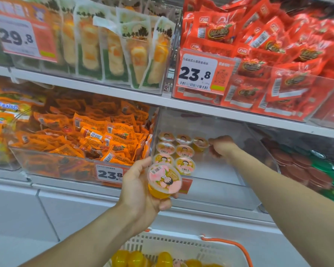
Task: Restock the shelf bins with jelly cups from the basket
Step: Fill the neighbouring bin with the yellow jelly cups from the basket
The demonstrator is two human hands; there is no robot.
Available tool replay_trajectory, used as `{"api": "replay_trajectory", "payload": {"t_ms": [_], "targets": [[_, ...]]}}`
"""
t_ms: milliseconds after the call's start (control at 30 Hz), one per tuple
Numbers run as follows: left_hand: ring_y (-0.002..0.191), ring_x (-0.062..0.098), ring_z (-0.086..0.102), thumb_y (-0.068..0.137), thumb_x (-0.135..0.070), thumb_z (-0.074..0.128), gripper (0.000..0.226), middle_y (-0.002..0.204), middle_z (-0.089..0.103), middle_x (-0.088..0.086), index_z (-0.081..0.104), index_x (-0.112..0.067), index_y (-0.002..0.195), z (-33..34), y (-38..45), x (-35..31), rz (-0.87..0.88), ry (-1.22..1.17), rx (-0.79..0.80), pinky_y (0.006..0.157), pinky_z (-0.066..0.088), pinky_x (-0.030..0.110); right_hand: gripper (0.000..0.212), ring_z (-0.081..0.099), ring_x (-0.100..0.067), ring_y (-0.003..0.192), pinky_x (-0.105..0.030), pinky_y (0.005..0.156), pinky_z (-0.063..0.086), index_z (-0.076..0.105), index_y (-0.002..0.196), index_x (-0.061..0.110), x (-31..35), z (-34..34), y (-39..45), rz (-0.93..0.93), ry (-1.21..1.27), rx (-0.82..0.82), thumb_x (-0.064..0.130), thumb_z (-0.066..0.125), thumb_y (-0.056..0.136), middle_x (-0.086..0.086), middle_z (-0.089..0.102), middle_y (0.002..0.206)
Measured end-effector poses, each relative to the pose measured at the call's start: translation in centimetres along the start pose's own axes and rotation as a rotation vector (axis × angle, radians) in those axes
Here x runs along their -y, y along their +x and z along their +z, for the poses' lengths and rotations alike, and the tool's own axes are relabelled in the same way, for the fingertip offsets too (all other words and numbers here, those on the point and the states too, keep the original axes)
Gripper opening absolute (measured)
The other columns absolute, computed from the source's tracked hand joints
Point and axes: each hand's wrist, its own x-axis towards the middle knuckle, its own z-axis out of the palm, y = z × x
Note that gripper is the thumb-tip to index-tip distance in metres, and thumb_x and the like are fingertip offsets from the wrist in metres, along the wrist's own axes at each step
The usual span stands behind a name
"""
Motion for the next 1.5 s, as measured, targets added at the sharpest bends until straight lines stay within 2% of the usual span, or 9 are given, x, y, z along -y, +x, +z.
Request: {"api": "replay_trajectory", "payload": {"t_ms": [167, 367, 467, 833, 967, 1067, 1167, 1367, 1500], "targets": [[0.06, 0.026, 0.053, 0.103, -0.043, 0.03, 0.053, 0.088, 0.067, 0.02, 0.061, -0.002, 0.119, 1.5, -0.3, 0.2, 0.052, -0.014, -0.026, 0.041, 0.024, 0.025, 0.033, 0.053, -0.02, 0.045, -0.024, 0.041, 0.039, 0.058, 0.075, 0.007, 1.4, -2.5, -12.6, -0.292, 0.163, 0.438, 0.025, 0.053, 0.102, -0.013, 0.058, 0.063], [0.081, 0.03, 0.063, 0.103, -0.031, 0.039, 0.046, 0.11, 0.069, 0.022, 0.056, 0.002, 0.13, 2.7, -0.6, 1.4, 0.141, 0.011, -0.081, 0.059, 0.043, 0.037, 0.055, 0.06, -0.026, 0.049, -0.027, 0.04, 0.049, 0.057, 0.086, 0.005, -2.4, -2.1, -22.1, -0.071, 0.461, 1.001, 0.059, 0.067, 0.084, -0.021, 0.059, 0.065], [0.106, 0.037, 0.061, 0.102, -0.018, 0.044, 0.038, 0.122, 0.065, 0.025, 0.055, 0.008, 0.128, 3.0, -1.1, 2.3, 0.149, 0.042, -0.035, 0.094, 0.048, 0.049, 0.055, 0.063, -0.03, 0.06, -0.031, 0.044, 0.053, 0.061, 0.091, 0.007, -3.5, -0.7, -23.1, -0.085, 0.685, 0.938, 0.054, 0.081, 0.072, -0.021, 0.062, 0.075], [0.114, 0.003, 0.059, 0.084, -0.003, 0.075, 0.038, 0.11, 0.06, -0.019, 0.052, -0.022, 0.107, 1.9, -2.0, 2.6, 0.67, 0.939, 0.21, 0.094, 0.046, 0.015, 0.025, 0.058, -0.025, 0.052, -0.033, 0.044, 0.053, 0.055, 0.086, 0.0, -3.8, -1.5, -22.4, 0.035, 0.86, 0.595, 0.023, 0.054, 0.096, -0.019, 0.059, 0.071], [0.133, -0.012, 0.031, 0.094, -0.023, 0.063, 0.048, 0.139, 0.037, -0.026, 0.037, -0.037, 0.132, 0.6, -1.5, 2.2, 0.799, 1.387, 0.185, 0.103, 0.021, 0.0, 0.02, 0.058, -0.024, 0.043, -0.033, 0.04, 0.053, 0.048, 0.081, 0.001, -3.3, -2.4, -20.2, -0.14, 0.711, 0.247, 0.01, 0.055, 0.097, -0.023, 0.057, 0.065], [0.15, 0.005, 0.0, 0.098, -0.032, 0.052, 0.068, 0.158, 0.009, -0.013, 0.013, -0.03, 0.153, -1.0, -0.4, 2.4, 0.779, 1.764, 0.154, 0.114, -0.009, 0.012, 0.02, 0.059, -0.022, 0.04, -0.034, 0.042, 0.055, 0.048, 0.084, 0.001, -1.8, -4.3, -15.8, -0.214, 0.588, 0.007, 0.01, 0.052, 0.102, -0.019, 0.057, 0.06], [0.151, 0.019, -0.014, 0.098, -0.036, 0.046, 0.077, 0.163, -0.002, 0.0, -0.001, -0.021, 0.157, -1.6, 0.2, 2.9, 0.723, 1.995, 0.154, 0.11, -0.026, 0.024, 0.018, 0.059, -0.022, 0.045, -0.031, 0.044, 0.056, 0.051, 0.091, -0.003, -0.8, -5.0, -10.0, -0.093, 0.455, 0.049, 0.011, 0.05, 0.103, -0.019, 0.056, 0.066], [0.152, 0.021, -0.005, 0.094, -0.04, 0.043, 0.077, 0.162, 0.005, 0.001, 0.003, -0.022, 0.157, -2.1, 0.5, 2.9, 0.746, 2.017, 0.162, 0.115, -0.02, 0.028, 0.024, 0.04, -0.016, 0.05, -0.017, 0.034, 0.038, 0.054, 0.084, 0.002, -3.3, -0.5, -2.8, 0.178, 0.124, 0.157, 0.002, 0.042, 0.104, -0.011, 0.049, 0.063], [0.146, 0.029, 0.029, 0.081, -0.041, 0.055, 0.078, 0.155, 0.034, 0.01, 0.031, -0.015, 0.151, -2.5, 0.8, 3.2, 0.724, 2.131, 0.136, 0.122, 0.013, 0.042, 0.029, 0.035, -0.014, 0.048, -0.013, 0.033, 0.027, 0.051, 0.08, 0.006, -3.8, 1.0, -1.7, 0.208, 0.071, 0.153, -0.002, 0.035, 0.103, -0.009, 0.046, 0.061]]}}
